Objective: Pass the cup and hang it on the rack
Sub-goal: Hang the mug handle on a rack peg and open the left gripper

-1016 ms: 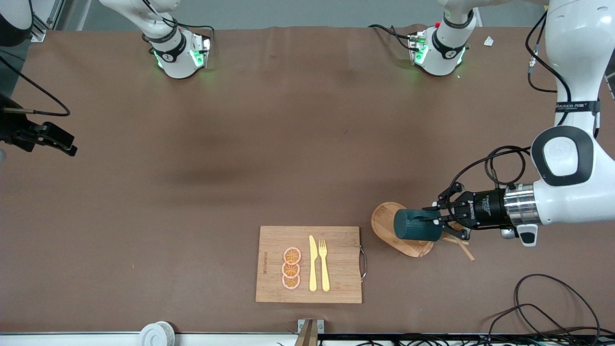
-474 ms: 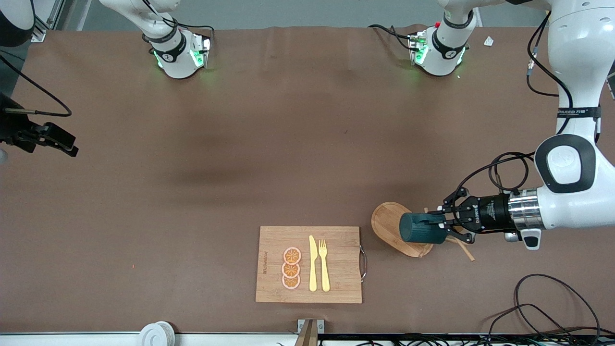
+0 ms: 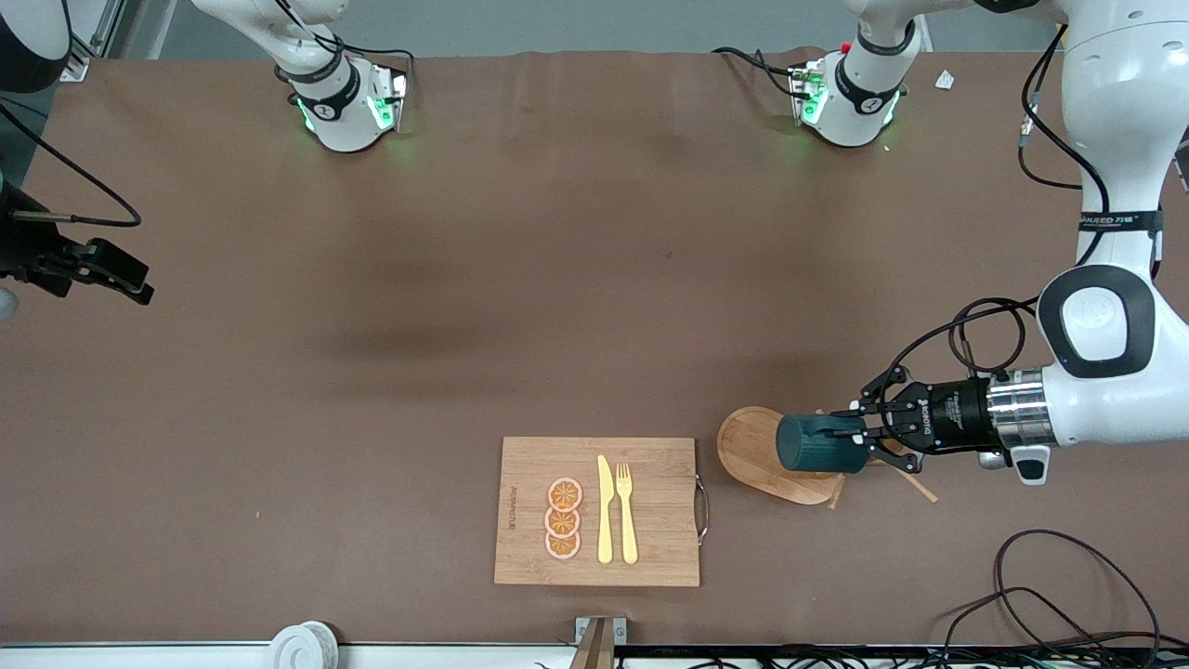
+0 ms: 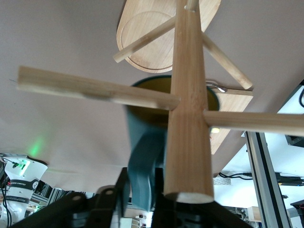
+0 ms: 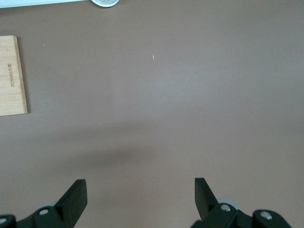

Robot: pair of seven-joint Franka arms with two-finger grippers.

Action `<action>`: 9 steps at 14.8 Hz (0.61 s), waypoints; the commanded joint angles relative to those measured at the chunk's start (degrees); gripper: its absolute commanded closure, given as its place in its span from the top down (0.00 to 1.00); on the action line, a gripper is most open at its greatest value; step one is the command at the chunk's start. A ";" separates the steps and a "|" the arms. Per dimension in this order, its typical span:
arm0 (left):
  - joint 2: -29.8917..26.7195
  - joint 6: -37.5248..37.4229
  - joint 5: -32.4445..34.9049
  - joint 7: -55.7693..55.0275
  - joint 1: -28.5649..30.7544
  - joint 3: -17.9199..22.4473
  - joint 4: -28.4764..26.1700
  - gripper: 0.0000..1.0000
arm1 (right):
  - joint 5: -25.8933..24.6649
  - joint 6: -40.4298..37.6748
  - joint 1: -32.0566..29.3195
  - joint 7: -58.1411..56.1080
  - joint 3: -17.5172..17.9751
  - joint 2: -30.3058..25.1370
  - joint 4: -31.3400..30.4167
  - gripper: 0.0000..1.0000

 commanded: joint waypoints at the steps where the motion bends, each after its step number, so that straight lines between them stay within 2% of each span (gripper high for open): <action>1: -0.04 -0.67 -0.84 0.18 -0.30 -0.41 0.55 1.00 | -0.46 0.97 -0.23 -0.27 0.32 -1.93 -2.25 1.00; 9: -6.26 -0.85 1.79 0.53 -0.39 -3.57 0.90 1.00 | -0.55 0.97 -0.23 -0.27 0.32 -1.93 -2.34 1.00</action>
